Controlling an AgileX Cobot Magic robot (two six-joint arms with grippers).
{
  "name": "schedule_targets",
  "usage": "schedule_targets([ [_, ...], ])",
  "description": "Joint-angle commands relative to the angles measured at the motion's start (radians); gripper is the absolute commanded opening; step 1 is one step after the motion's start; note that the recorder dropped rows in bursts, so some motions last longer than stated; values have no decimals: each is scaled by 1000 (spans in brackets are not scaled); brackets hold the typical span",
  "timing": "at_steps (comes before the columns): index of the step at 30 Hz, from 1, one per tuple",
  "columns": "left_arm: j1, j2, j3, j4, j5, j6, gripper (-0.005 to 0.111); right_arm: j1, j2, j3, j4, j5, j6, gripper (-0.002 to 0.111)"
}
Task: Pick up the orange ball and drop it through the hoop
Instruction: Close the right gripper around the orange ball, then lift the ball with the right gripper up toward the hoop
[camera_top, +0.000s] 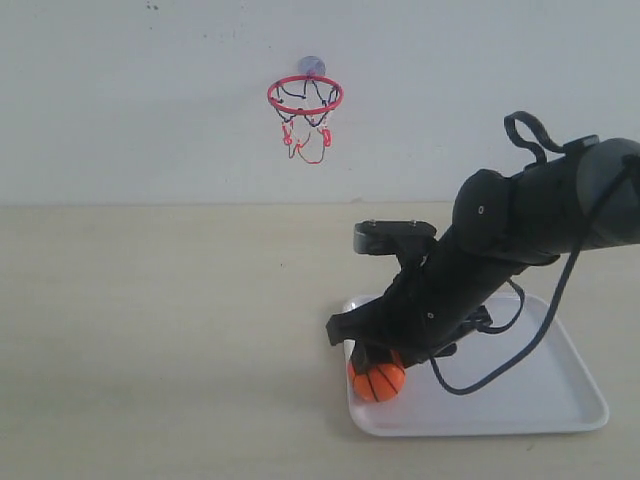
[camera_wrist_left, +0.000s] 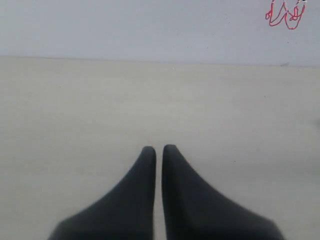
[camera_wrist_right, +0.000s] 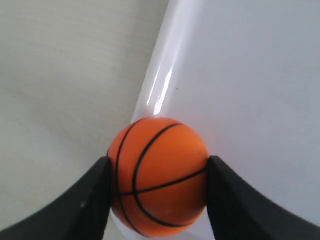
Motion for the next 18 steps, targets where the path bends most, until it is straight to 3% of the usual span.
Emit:
schedule_targets([
  [1, 0, -4, 4, -8, 2, -6, 4, 1, -5, -6, 3, 14, 0, 0],
  [8, 0, -4, 4, -8, 2, -6, 4, 1, -10, -22, 5, 42, 0, 0],
  [18, 0, -4, 4, -8, 2, -6, 4, 1, -114, -248, -27, 196, -22, 0],
])
